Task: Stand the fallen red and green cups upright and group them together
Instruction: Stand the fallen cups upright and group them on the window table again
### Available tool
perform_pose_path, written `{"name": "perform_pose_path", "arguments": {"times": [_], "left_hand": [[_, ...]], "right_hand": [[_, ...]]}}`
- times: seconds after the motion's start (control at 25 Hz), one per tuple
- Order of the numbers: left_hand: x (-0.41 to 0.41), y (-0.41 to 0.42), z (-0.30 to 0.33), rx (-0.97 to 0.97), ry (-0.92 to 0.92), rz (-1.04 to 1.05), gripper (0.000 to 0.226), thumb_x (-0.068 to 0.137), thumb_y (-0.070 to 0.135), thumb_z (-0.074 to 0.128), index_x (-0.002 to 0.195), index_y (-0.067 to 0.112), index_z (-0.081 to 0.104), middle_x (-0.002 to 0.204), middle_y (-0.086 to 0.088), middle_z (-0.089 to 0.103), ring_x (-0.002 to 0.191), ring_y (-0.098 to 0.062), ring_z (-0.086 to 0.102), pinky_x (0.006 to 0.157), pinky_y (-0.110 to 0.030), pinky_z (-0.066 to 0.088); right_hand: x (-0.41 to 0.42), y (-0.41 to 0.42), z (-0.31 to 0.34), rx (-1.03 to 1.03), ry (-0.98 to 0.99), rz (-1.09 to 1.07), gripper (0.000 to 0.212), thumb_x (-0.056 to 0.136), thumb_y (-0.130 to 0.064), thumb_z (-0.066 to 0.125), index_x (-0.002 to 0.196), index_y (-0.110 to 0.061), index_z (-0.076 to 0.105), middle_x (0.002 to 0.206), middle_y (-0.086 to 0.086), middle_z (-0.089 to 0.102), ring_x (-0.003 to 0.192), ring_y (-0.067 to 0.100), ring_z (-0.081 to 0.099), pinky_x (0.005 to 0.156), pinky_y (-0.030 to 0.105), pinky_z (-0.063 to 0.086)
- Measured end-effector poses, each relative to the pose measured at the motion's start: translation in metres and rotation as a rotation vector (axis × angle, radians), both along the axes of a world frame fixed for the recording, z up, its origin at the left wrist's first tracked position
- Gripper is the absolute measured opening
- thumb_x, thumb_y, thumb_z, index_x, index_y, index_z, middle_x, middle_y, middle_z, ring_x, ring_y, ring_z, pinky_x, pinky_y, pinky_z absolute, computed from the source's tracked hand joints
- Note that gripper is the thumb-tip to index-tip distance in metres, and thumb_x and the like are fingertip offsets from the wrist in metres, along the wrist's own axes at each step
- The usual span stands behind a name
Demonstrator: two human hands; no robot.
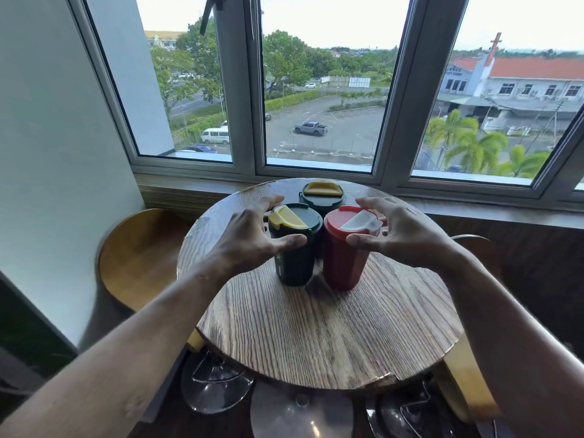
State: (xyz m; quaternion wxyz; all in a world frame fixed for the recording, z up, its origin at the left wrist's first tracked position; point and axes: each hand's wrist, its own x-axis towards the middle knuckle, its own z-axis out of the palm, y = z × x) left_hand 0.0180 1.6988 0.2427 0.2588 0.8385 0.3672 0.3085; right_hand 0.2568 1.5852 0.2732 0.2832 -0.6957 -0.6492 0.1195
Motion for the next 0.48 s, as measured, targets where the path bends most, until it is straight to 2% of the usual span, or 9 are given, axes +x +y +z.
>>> {"name": "perform_pose_path", "arguments": {"times": [0.08,0.16,0.28,0.32,0.48], "left_hand": [[0.0,-0.002,-0.002,0.004,-0.01,0.006,0.09,0.064,0.056,0.078,0.14,0.024,0.042,0.14,-0.002,0.052,0.122,-0.016,0.053,0.097,-0.025,0.043],[-0.001,-0.004,-0.003,0.004,-0.033,0.018,0.088,0.066,0.057,0.077,0.14,0.023,0.042,0.141,-0.002,0.051,0.125,-0.016,0.051,0.101,-0.03,0.043],[-0.003,-0.006,-0.003,0.006,-0.067,0.052,0.085,0.068,0.056,0.075,0.14,0.023,0.042,0.143,-0.003,0.048,0.128,-0.016,0.048,0.103,-0.039,0.044],[-0.004,-0.007,-0.003,0.006,-0.069,0.058,0.084,0.069,0.055,0.075,0.139,0.023,0.042,0.143,-0.003,0.048,0.128,-0.016,0.048,0.103,-0.04,0.044],[-0.004,-0.011,-0.003,-0.006,-0.039,0.046,0.088,0.068,0.05,0.079,0.141,0.022,0.039,0.143,-0.004,0.048,0.124,-0.018,0.052,0.101,-0.039,0.046]], "right_hand": [[-0.001,-0.001,-0.001,-0.005,-0.006,-0.007,0.081,0.075,-0.046,0.075,0.144,-0.022,0.041,0.142,-0.001,0.049,0.111,0.006,0.046,0.089,0.022,0.035],[-0.002,-0.001,-0.002,-0.001,-0.006,-0.007,0.08,0.076,-0.047,0.074,0.145,-0.023,0.04,0.143,-0.002,0.048,0.11,0.004,0.044,0.087,0.02,0.034],[-0.004,-0.001,-0.002,0.011,-0.048,-0.017,0.078,0.078,-0.047,0.073,0.145,-0.026,0.039,0.144,-0.004,0.045,0.109,0.002,0.043,0.073,0.001,0.031],[-0.005,-0.001,-0.002,0.011,-0.056,-0.023,0.076,0.079,-0.047,0.072,0.145,-0.026,0.039,0.144,-0.005,0.046,0.11,0.003,0.046,0.072,0.001,0.031],[-0.007,0.0,-0.005,-0.01,0.021,-0.019,0.076,0.079,-0.048,0.072,0.145,-0.027,0.039,0.142,0.0,0.049,0.112,0.014,0.054,0.089,0.024,0.038]]}}
